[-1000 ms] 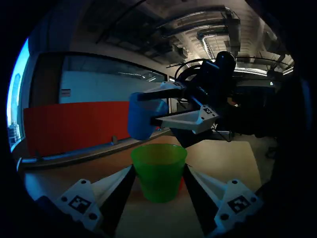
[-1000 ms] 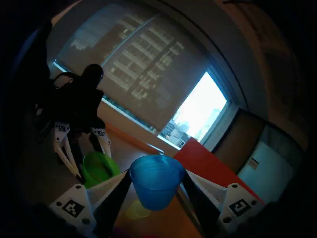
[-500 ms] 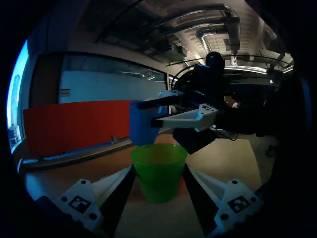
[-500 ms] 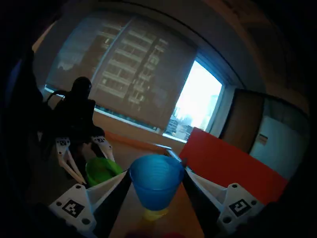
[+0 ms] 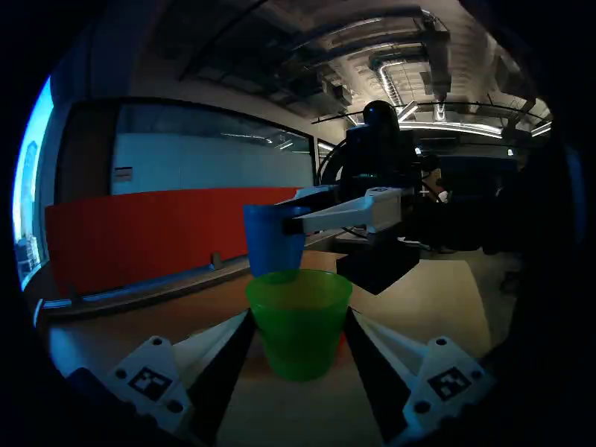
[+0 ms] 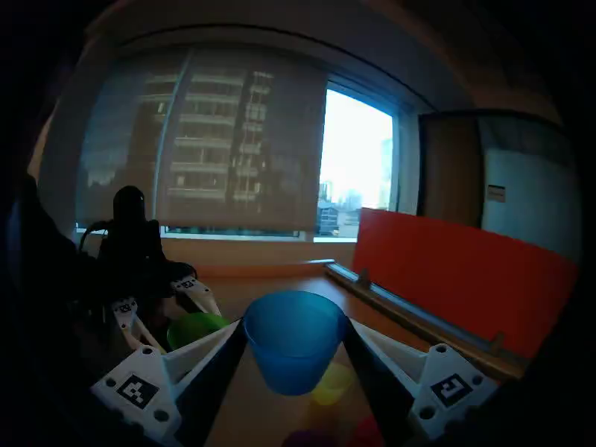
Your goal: Pour water
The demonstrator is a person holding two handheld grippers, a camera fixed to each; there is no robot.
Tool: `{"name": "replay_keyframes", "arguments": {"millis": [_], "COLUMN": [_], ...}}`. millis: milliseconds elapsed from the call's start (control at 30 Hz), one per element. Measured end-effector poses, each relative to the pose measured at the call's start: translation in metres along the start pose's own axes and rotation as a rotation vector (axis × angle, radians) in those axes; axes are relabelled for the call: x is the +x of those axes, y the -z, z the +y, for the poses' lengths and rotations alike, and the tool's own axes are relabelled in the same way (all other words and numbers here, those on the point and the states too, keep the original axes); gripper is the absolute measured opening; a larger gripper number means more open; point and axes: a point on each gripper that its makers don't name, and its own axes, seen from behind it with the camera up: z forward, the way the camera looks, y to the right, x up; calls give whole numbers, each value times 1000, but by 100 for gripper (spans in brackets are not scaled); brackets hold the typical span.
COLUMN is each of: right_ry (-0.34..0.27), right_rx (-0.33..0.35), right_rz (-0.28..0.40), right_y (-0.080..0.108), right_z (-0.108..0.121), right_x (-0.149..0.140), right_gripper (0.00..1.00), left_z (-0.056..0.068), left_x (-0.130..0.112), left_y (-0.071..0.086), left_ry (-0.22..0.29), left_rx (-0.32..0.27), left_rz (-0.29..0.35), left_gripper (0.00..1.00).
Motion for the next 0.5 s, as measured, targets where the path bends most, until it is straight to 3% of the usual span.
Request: {"name": "replay_keyframes", "arguments": {"millis": [200, 500], "right_ry": [-40, -52], "right_rx": [-7, -13], "right_rz": [-15, -70], "right_y": [1, 5], "right_z": [3, 4], "right_x": [-3, -22], "right_gripper": [91, 91], "left_z": [-2, -3], "left_x": [1, -3], "left_y": [1, 3], "left_ry": [-2, -4], "left_rx": [5, 2], "left_rz": [-2, -20], "left_gripper": [82, 82]}}
